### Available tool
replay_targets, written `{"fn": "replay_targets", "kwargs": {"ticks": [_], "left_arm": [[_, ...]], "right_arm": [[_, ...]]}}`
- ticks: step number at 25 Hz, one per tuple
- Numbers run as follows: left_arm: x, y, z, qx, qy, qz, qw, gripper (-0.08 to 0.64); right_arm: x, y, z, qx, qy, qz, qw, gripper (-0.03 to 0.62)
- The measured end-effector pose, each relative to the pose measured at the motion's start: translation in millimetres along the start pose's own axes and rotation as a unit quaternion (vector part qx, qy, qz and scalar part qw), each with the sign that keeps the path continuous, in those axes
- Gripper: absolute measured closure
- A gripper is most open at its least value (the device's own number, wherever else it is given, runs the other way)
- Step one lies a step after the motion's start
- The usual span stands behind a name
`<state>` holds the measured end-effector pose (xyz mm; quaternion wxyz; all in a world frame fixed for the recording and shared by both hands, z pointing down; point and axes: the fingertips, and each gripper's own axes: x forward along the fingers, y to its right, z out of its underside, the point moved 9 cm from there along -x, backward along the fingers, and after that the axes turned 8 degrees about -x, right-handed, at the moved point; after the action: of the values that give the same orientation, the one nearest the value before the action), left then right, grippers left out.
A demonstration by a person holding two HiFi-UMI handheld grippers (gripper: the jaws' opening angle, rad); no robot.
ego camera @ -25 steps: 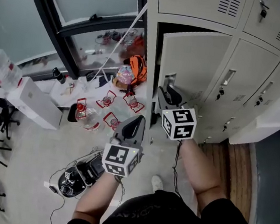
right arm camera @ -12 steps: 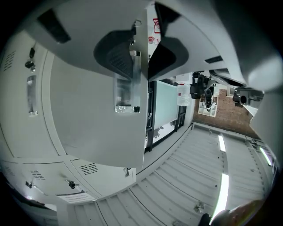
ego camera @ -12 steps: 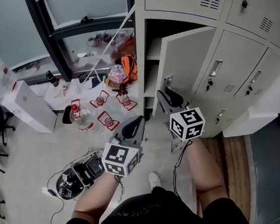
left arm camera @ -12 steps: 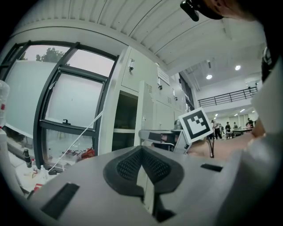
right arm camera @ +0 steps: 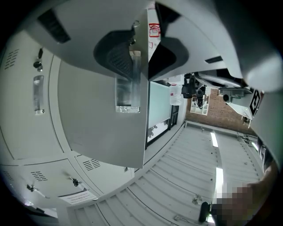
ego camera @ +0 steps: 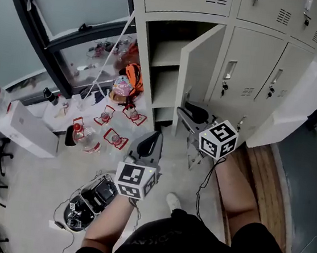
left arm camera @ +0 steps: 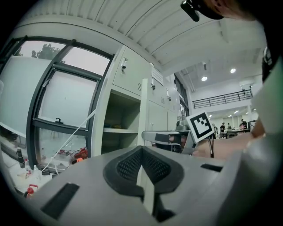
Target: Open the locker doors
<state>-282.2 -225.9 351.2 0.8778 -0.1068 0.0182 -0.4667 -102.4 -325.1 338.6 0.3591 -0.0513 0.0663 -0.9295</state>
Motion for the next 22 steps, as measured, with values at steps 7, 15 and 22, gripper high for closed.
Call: {"fn": "replay_targets", "kwargs": {"ticks": [7,15,22], "left_arm": [[5,12,6,0.002,-0.01,0.022,0.9997,0.561],[13,22,8,0.006,-0.017,0.049,0.9986,0.561],[20,29,10,0.011,-0.021,0.071,0.9972,0.561]], "right_arm": [[-33,10,5,0.006,0.01,-0.031,0.999,0.483],[-61,26,9,0.014,0.016,-0.067,0.998,0.48],[-80,32,10,0.005,0.01,-0.062,0.998,0.471]]}}
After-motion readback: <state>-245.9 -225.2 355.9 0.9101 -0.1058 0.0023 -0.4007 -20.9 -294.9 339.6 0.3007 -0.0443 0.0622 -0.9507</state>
